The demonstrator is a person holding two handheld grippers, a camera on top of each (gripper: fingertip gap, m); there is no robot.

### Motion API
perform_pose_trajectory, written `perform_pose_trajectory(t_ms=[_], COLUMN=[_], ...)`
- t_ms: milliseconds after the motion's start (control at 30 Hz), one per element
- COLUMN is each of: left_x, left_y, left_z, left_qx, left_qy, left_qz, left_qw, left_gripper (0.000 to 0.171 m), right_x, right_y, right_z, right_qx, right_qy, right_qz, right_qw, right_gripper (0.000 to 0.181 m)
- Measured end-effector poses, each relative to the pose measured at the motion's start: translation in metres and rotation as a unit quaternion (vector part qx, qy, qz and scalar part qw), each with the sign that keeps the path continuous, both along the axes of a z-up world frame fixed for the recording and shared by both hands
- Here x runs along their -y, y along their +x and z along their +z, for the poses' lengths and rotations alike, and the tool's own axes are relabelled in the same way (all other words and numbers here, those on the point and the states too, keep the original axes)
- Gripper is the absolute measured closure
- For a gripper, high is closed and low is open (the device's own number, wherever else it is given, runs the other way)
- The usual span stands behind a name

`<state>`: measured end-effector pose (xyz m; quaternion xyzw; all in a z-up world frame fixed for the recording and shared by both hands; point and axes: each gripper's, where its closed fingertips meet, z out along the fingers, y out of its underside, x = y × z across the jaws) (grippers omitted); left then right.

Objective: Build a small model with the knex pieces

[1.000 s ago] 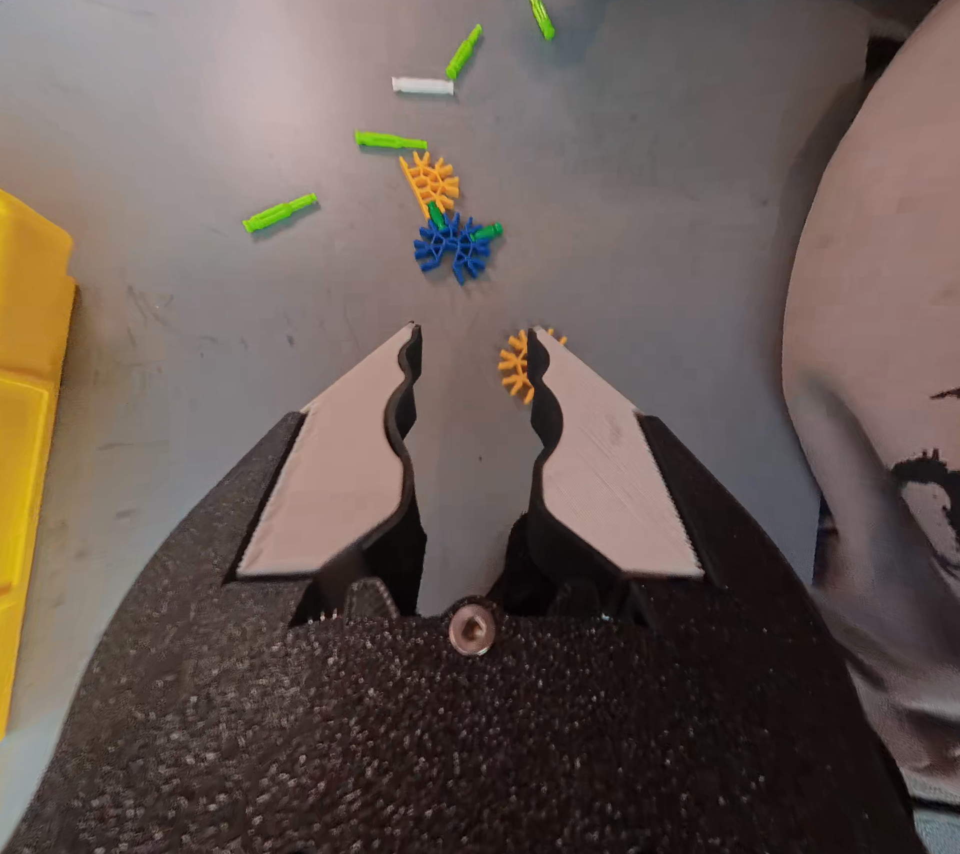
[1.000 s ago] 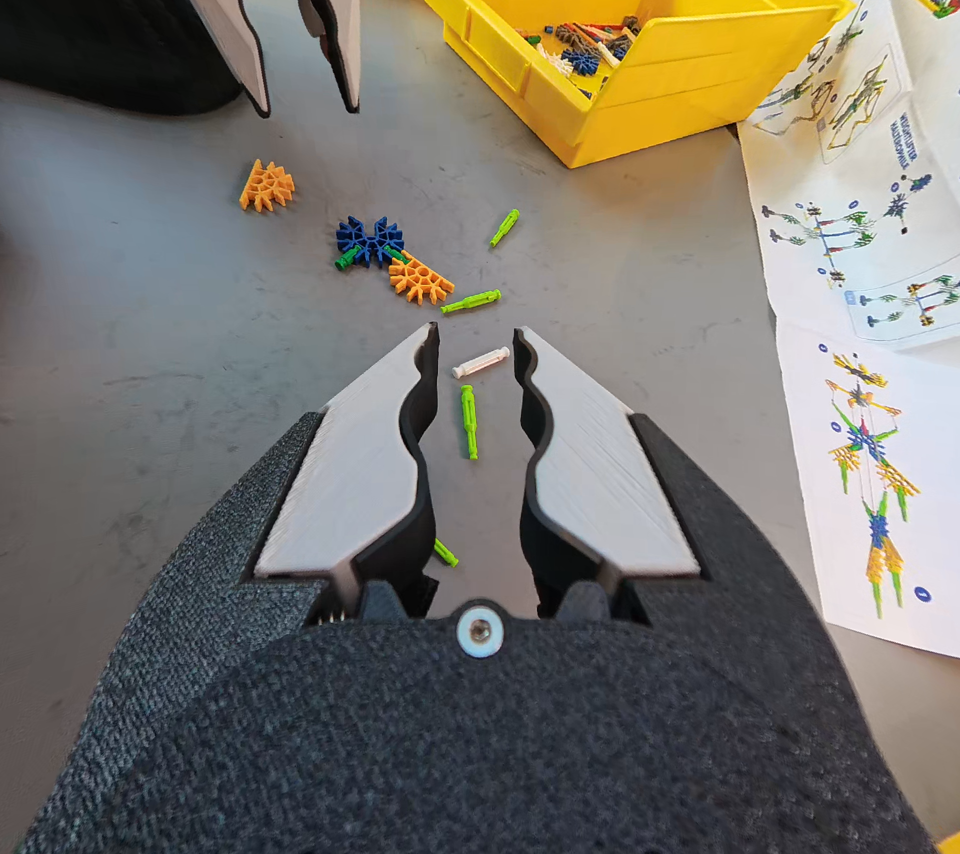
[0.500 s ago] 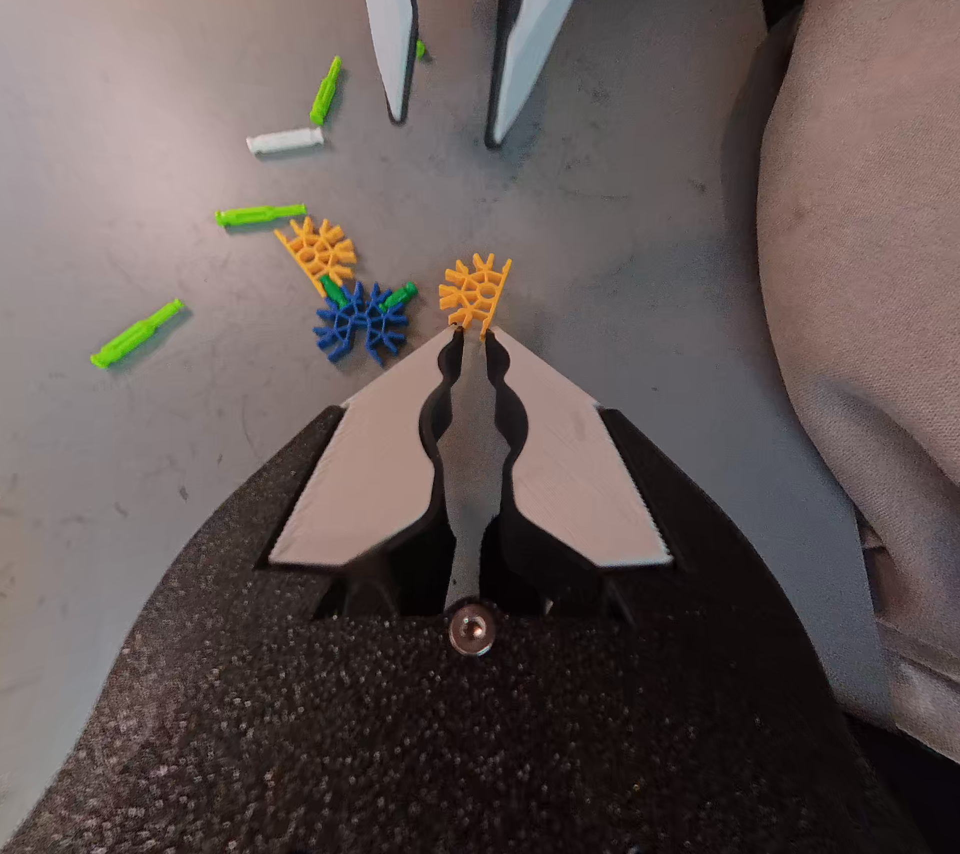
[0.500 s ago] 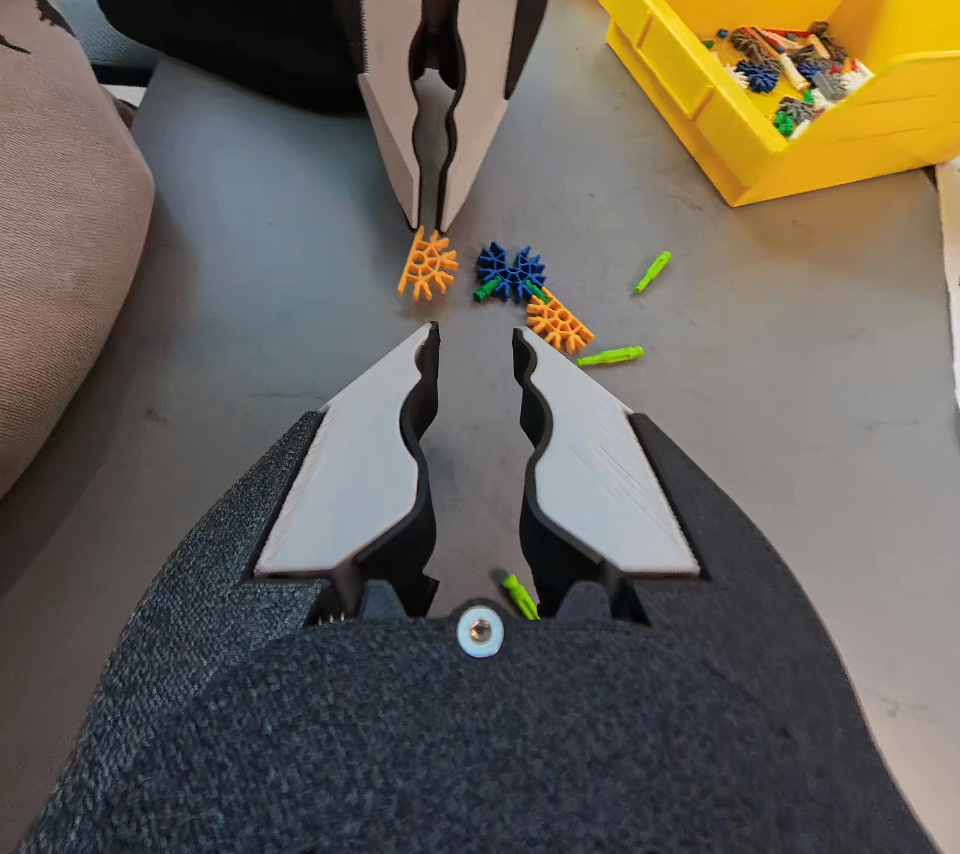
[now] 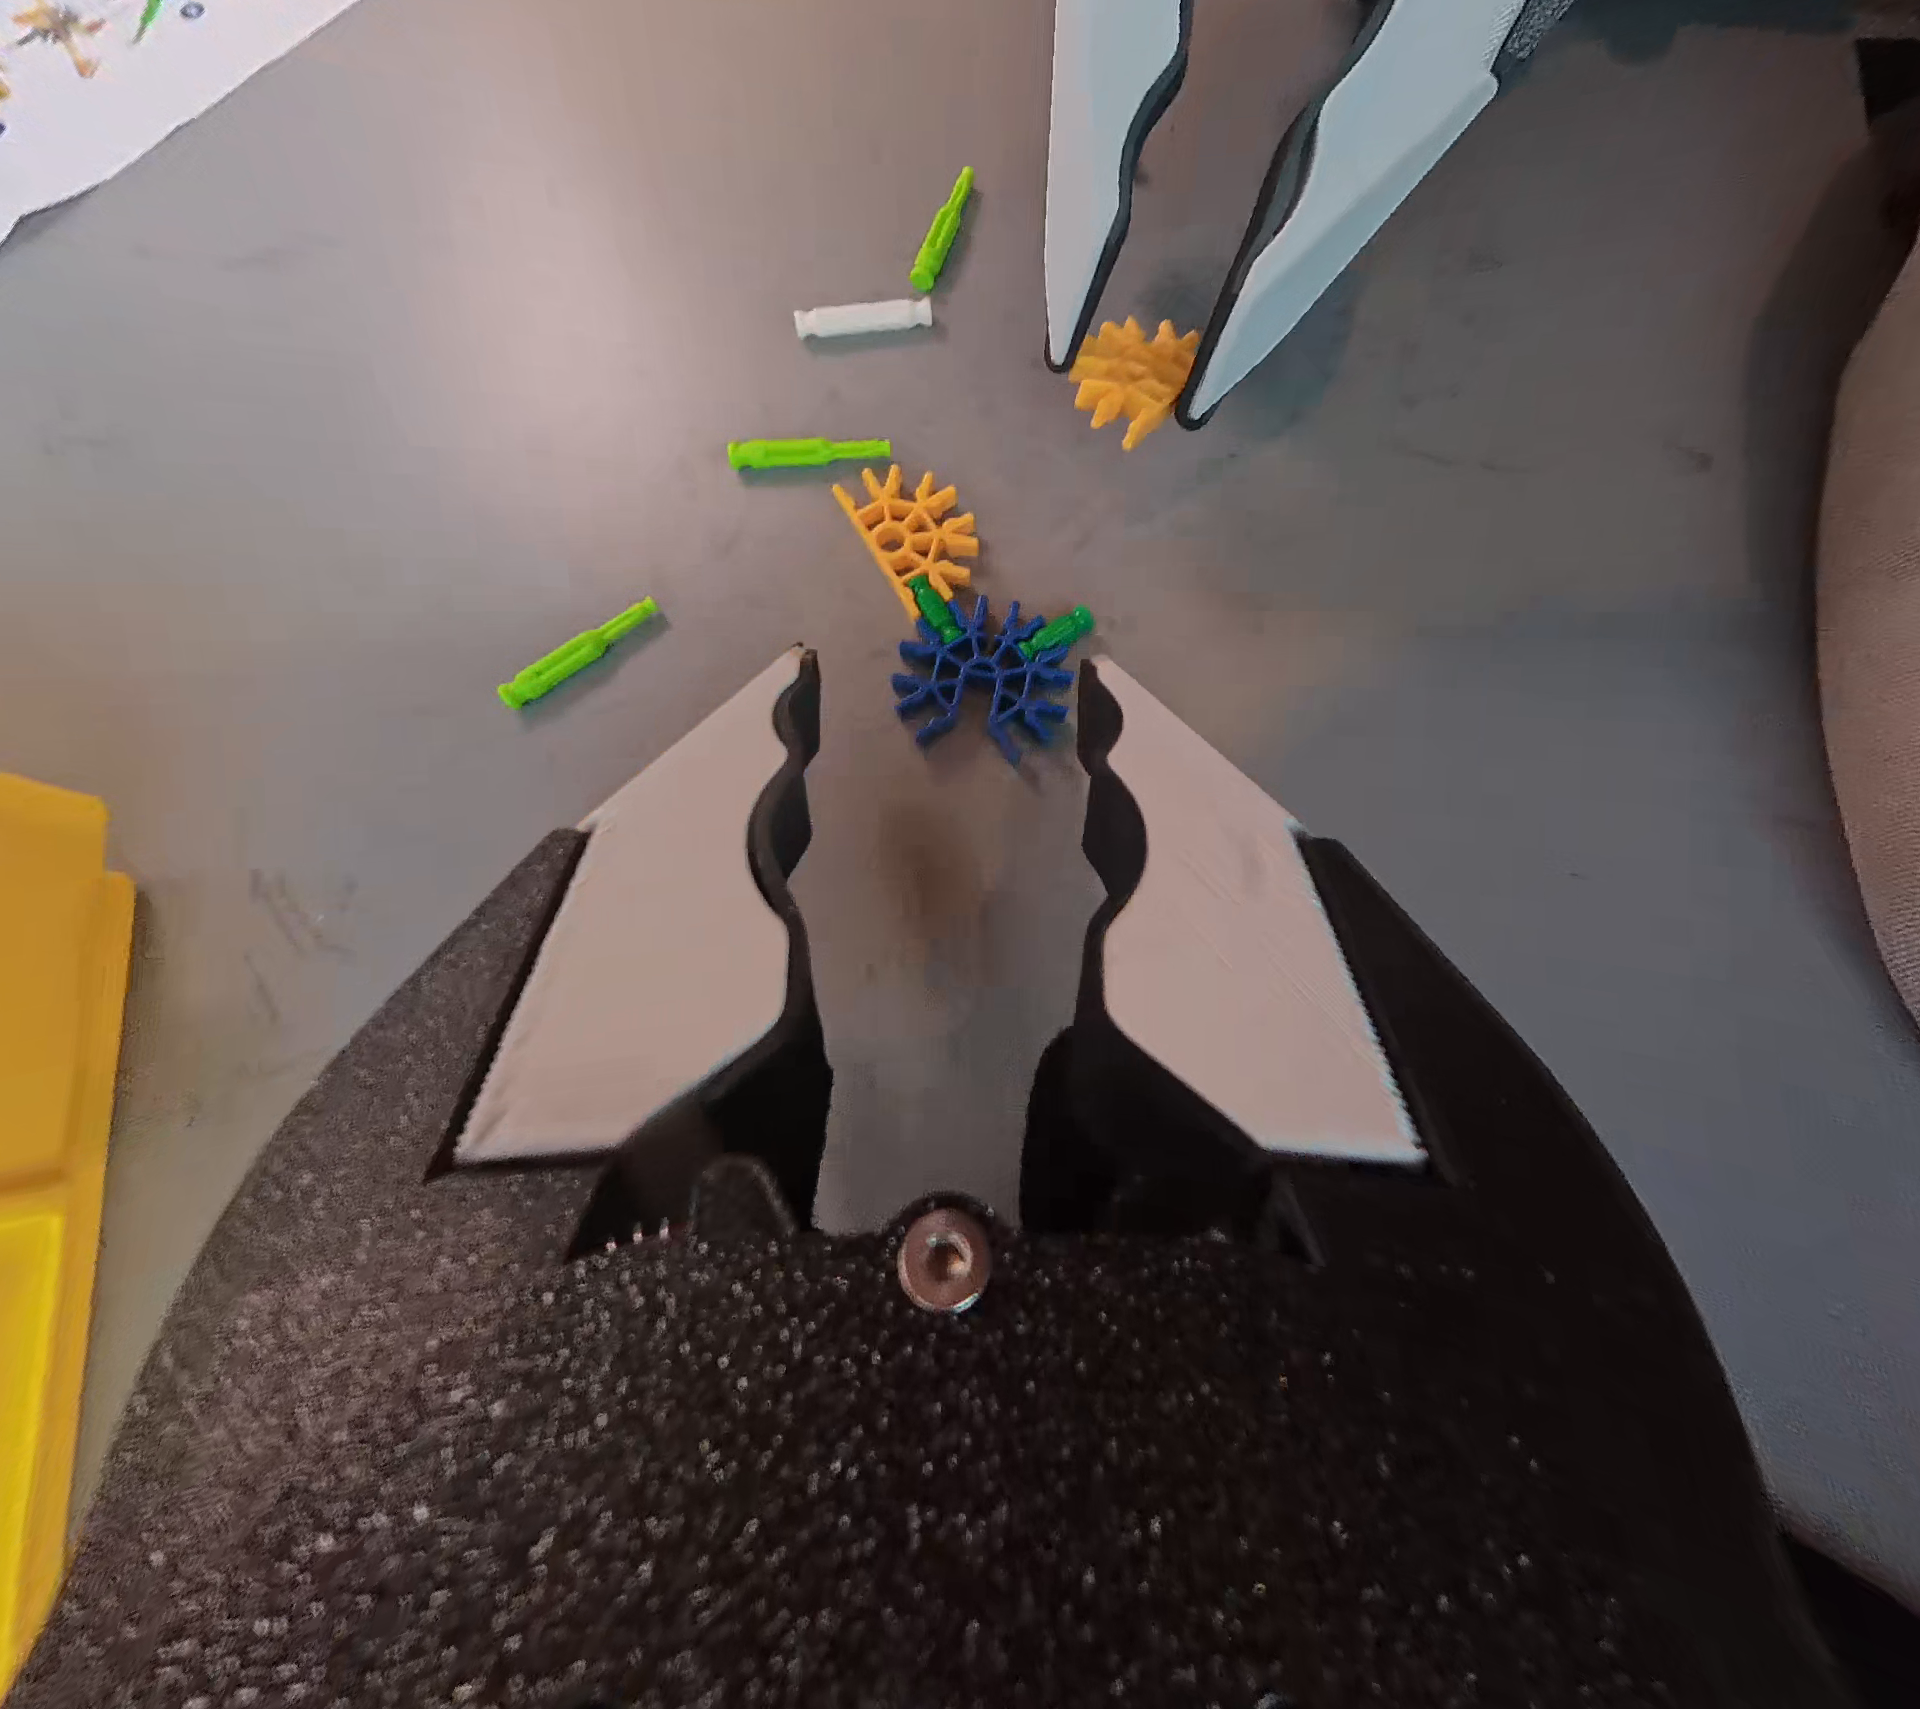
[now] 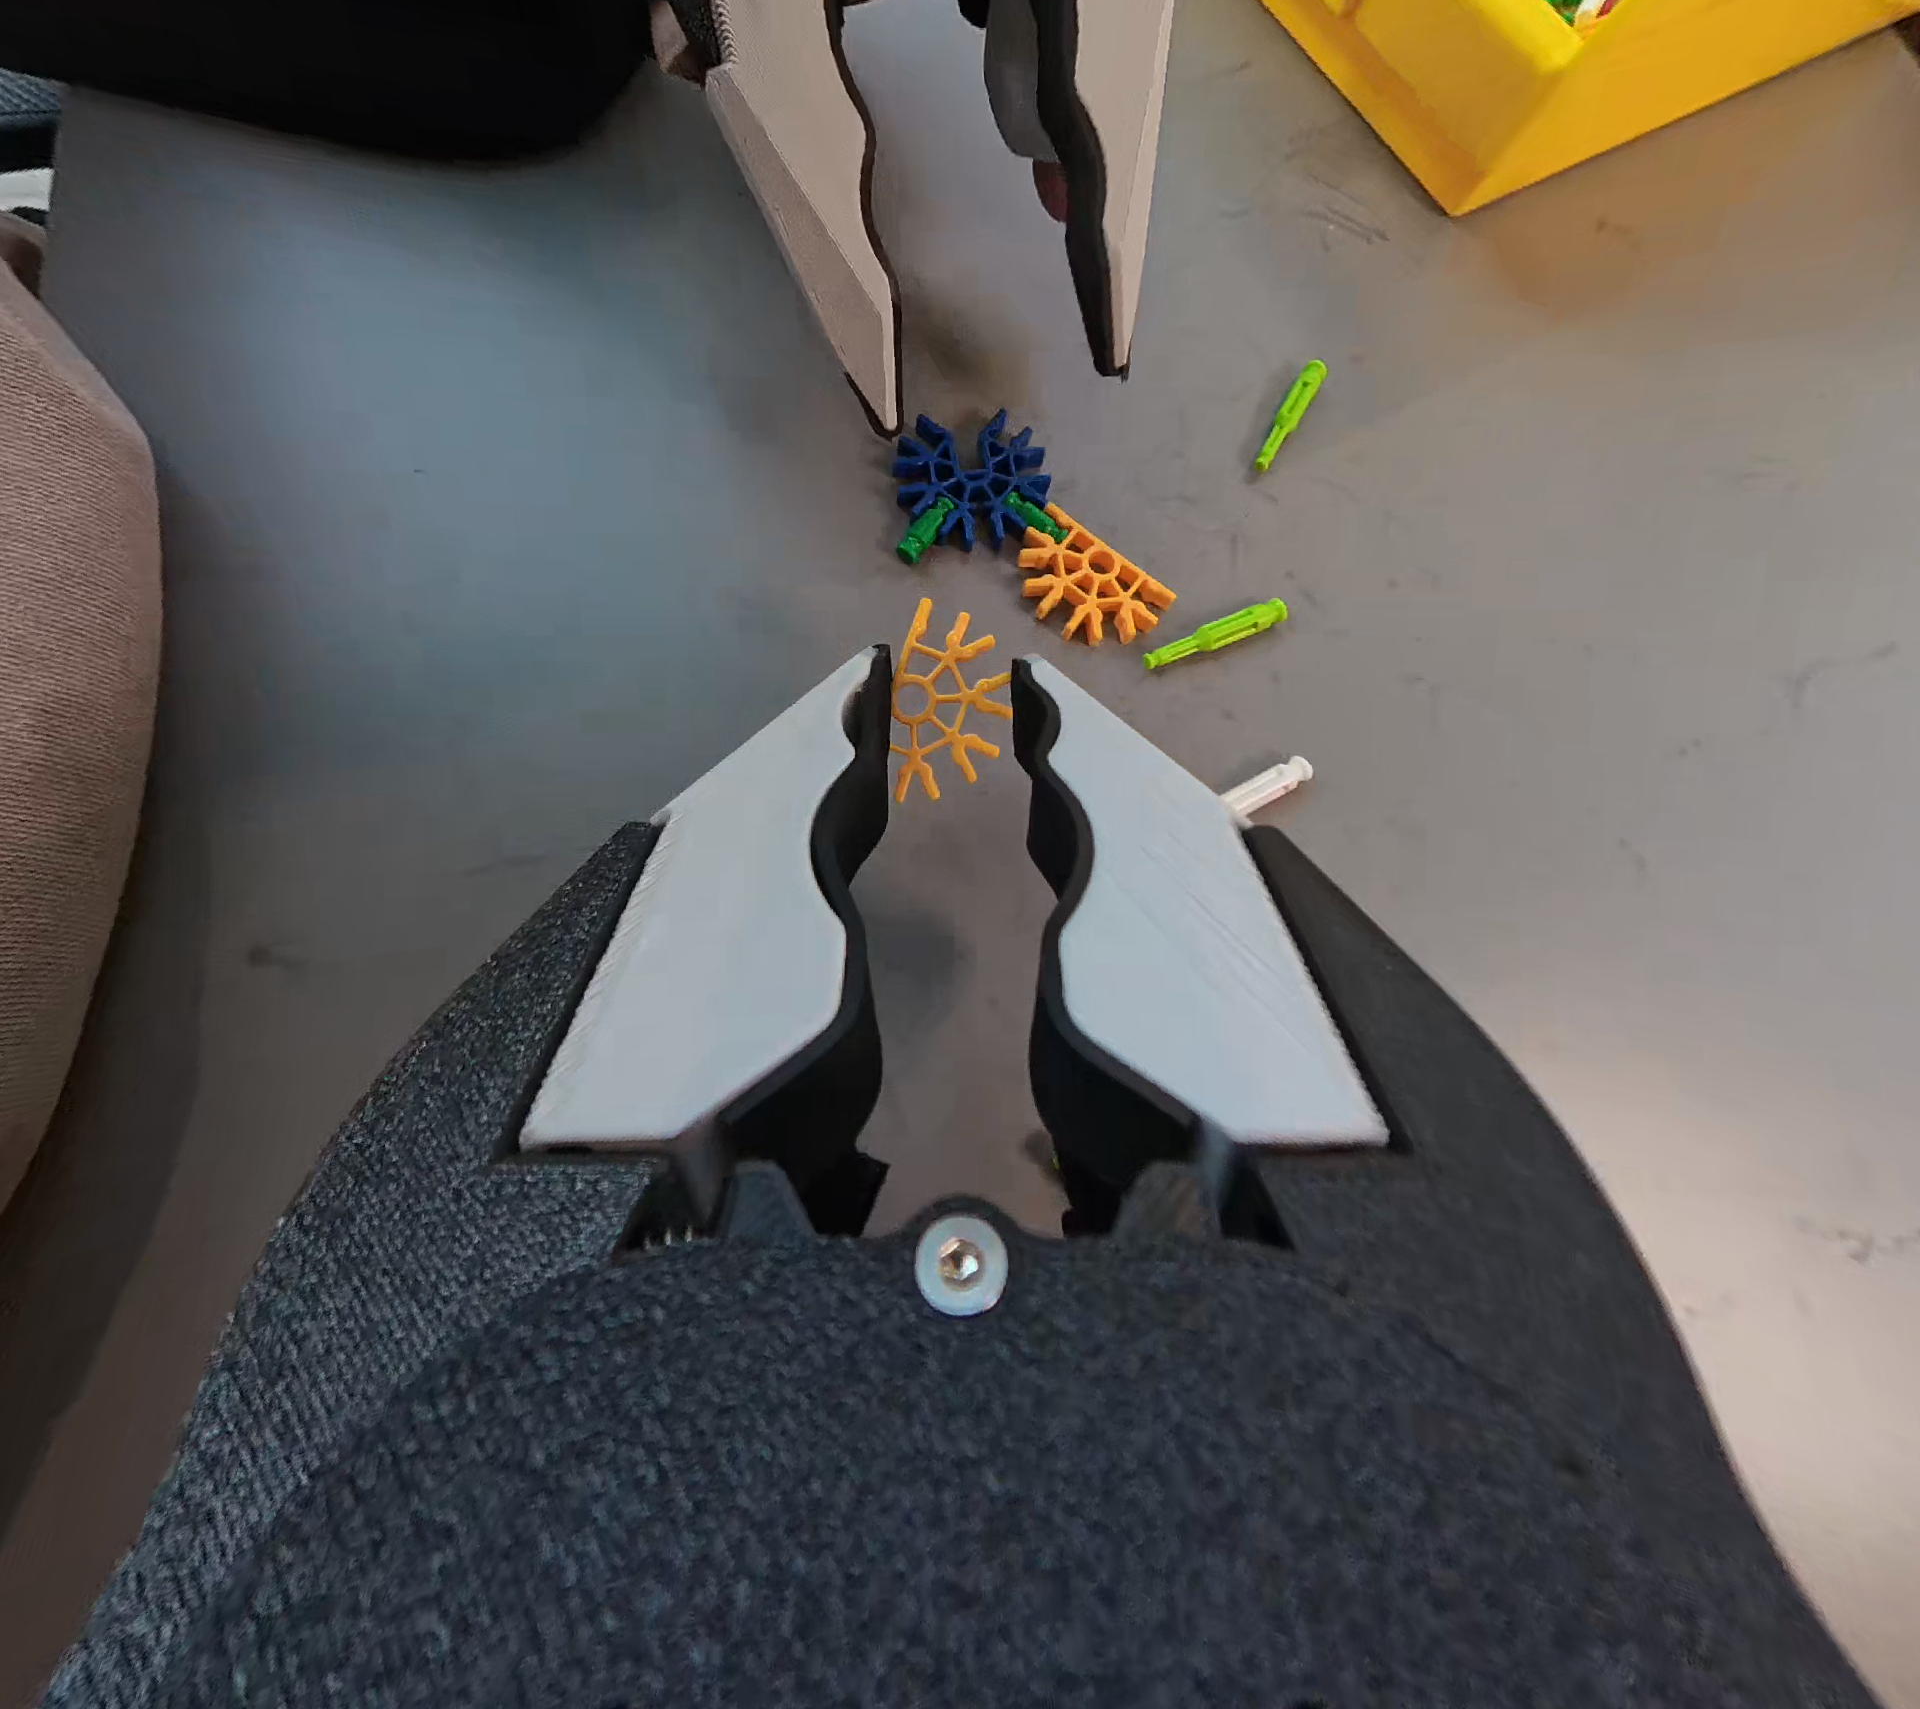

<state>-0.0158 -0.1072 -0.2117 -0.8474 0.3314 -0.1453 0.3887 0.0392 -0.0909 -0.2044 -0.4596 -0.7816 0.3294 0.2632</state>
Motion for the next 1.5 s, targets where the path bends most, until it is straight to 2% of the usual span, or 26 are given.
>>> perform_pose_trajectory(t_ms=[167,367,500,667,833,967,1300,1433,1500], left_x=[0.008,0.025,0.022,0.017,0.011,0.01,0.01,0.01,0.01], left_y=[0.009,0.033,0.034,0.03,0.029,0.031,0.031,0.031,0.031], left_z=[-0.016,-0.016,-0.019,-0.019,-0.019,-0.019,-0.019,-0.019,-0.019], left_qx=[-0.001,0.012,0.004,0.008,-0.004,-0.002,-0.001,-0.002,-0.002], left_qy=[-0.03,-0.038,-0.028,-0.028,-0.016,-0.013,-0.009,-0.006,-0.006], left_qz=[-0.016,-0.05,-0.04,-0.024,-0.022,-0.029,-0.037,-0.037,-0.038], left_qw=[0.999,0.998,0.999,0.999,1.0,0.999,0.999,0.999,0.999], left_gripper=[0.125,0.127,0.131,0.133,0.152,0.156,0.156,0.156,0.156], right_x=[0.002,0.011,0.012,0.005,0.002,-0.001,0.002,0.002,0.003], right_y=[0.0,0.006,0.007,0.006,0.002,0.001,0.0,0.0,0.001], right_z=[-0.01,-0.016,-0.02,-0.011,-0.016,-0.022,-0.026,-0.014,-0.008], right_qx=[0.031,0.061,0.071,0.081,0.105,0.132,0.153,0.14,0.139], right_qy=[-0.014,-0.024,0.001,0.044,0.074,0.089,0.096,0.072,0.056], right_qz=[-0.022,-0.04,-0.03,0.023,0.112,0.148,0.176,0.172,0.168], right_qw=[0.999,0.997,0.997,0.996,0.985,0.976,0.968,0.972,0.974], right_gripper=[0.161,0.16,0.161,0.16,0.16,0.16,0.158,0.154,0.161])
